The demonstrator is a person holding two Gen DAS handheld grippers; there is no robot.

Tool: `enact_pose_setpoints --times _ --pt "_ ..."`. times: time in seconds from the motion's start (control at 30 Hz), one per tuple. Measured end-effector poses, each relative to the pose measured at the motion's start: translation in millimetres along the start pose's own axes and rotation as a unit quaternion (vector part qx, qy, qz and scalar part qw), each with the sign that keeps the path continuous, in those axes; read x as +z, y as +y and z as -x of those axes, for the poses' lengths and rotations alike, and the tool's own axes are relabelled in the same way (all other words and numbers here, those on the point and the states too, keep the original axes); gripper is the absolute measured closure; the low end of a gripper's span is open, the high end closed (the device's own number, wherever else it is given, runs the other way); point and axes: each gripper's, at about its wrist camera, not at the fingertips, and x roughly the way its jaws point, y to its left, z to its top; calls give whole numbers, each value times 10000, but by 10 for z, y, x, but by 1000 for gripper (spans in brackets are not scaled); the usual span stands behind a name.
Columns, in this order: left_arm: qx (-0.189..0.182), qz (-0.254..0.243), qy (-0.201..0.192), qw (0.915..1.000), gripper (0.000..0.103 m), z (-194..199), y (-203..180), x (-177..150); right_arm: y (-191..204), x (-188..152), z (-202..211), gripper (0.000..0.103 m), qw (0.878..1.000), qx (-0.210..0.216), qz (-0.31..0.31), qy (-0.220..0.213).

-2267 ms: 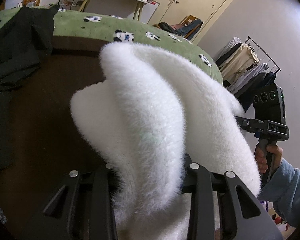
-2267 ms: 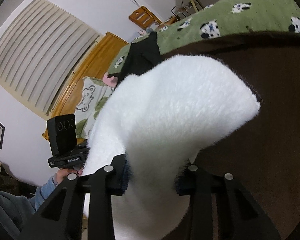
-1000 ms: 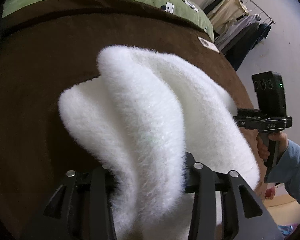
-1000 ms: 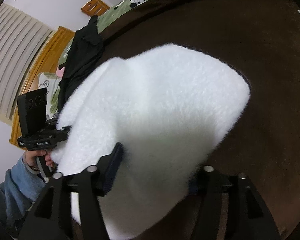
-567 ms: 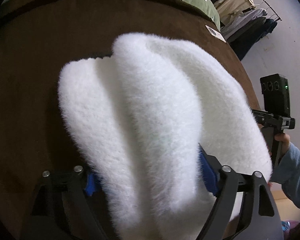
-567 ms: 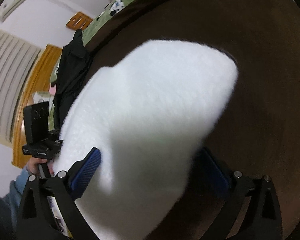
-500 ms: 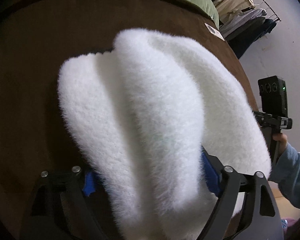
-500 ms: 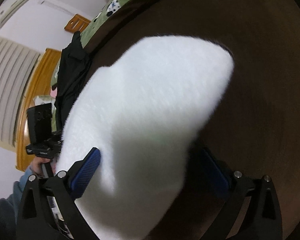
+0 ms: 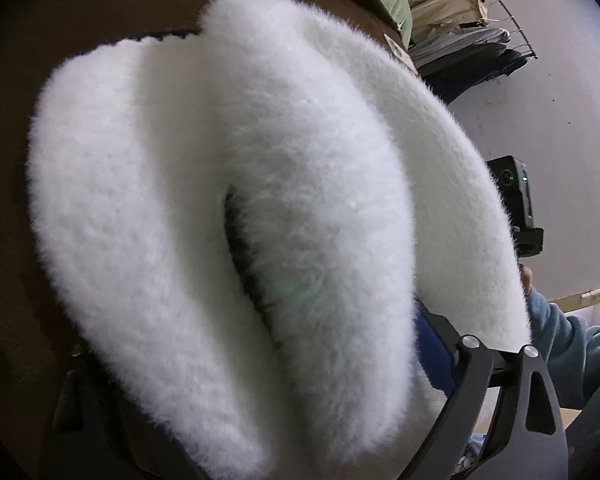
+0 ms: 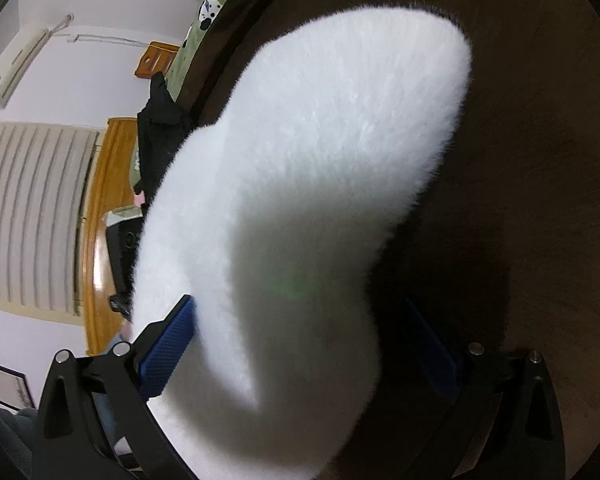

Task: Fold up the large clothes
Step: 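Carry the lifted bundle with both tools over the striped grey shirt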

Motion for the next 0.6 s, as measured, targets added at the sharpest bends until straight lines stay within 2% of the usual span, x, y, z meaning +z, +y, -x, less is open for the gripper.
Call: enact_pose_setpoints --times 0.17,0.37,0.4,0.43,0.47,0.5,0.6 --pt "-242 -19 -37 9997 7 -68 32 14 40 84 -130 4 9997 245 33 65" --pt "-391 4 -142 9991 7 -125 18 58 95 162 -228 5 9990 425 131 43" --pt "-403 5 -160 9991 10 -125 -2 73 102 168 -244 15 9985 522 132 42" --pt "-486 8 -187 9986 34 -131 -2 73 77 189 -242 23 9985 548 81 48" --pt "-650 96 -219 9976 47 -167 -1 98 68 201 -242 29 9988 488 39 12" --pt "-745 189 -273 9967 51 -160 70 35 59 209 -232 35 9988 490 59 -11" --pt "-640 89 -460 9968 57 -196 -4 -8 39 176 -164 47 9983 563 83 -99"
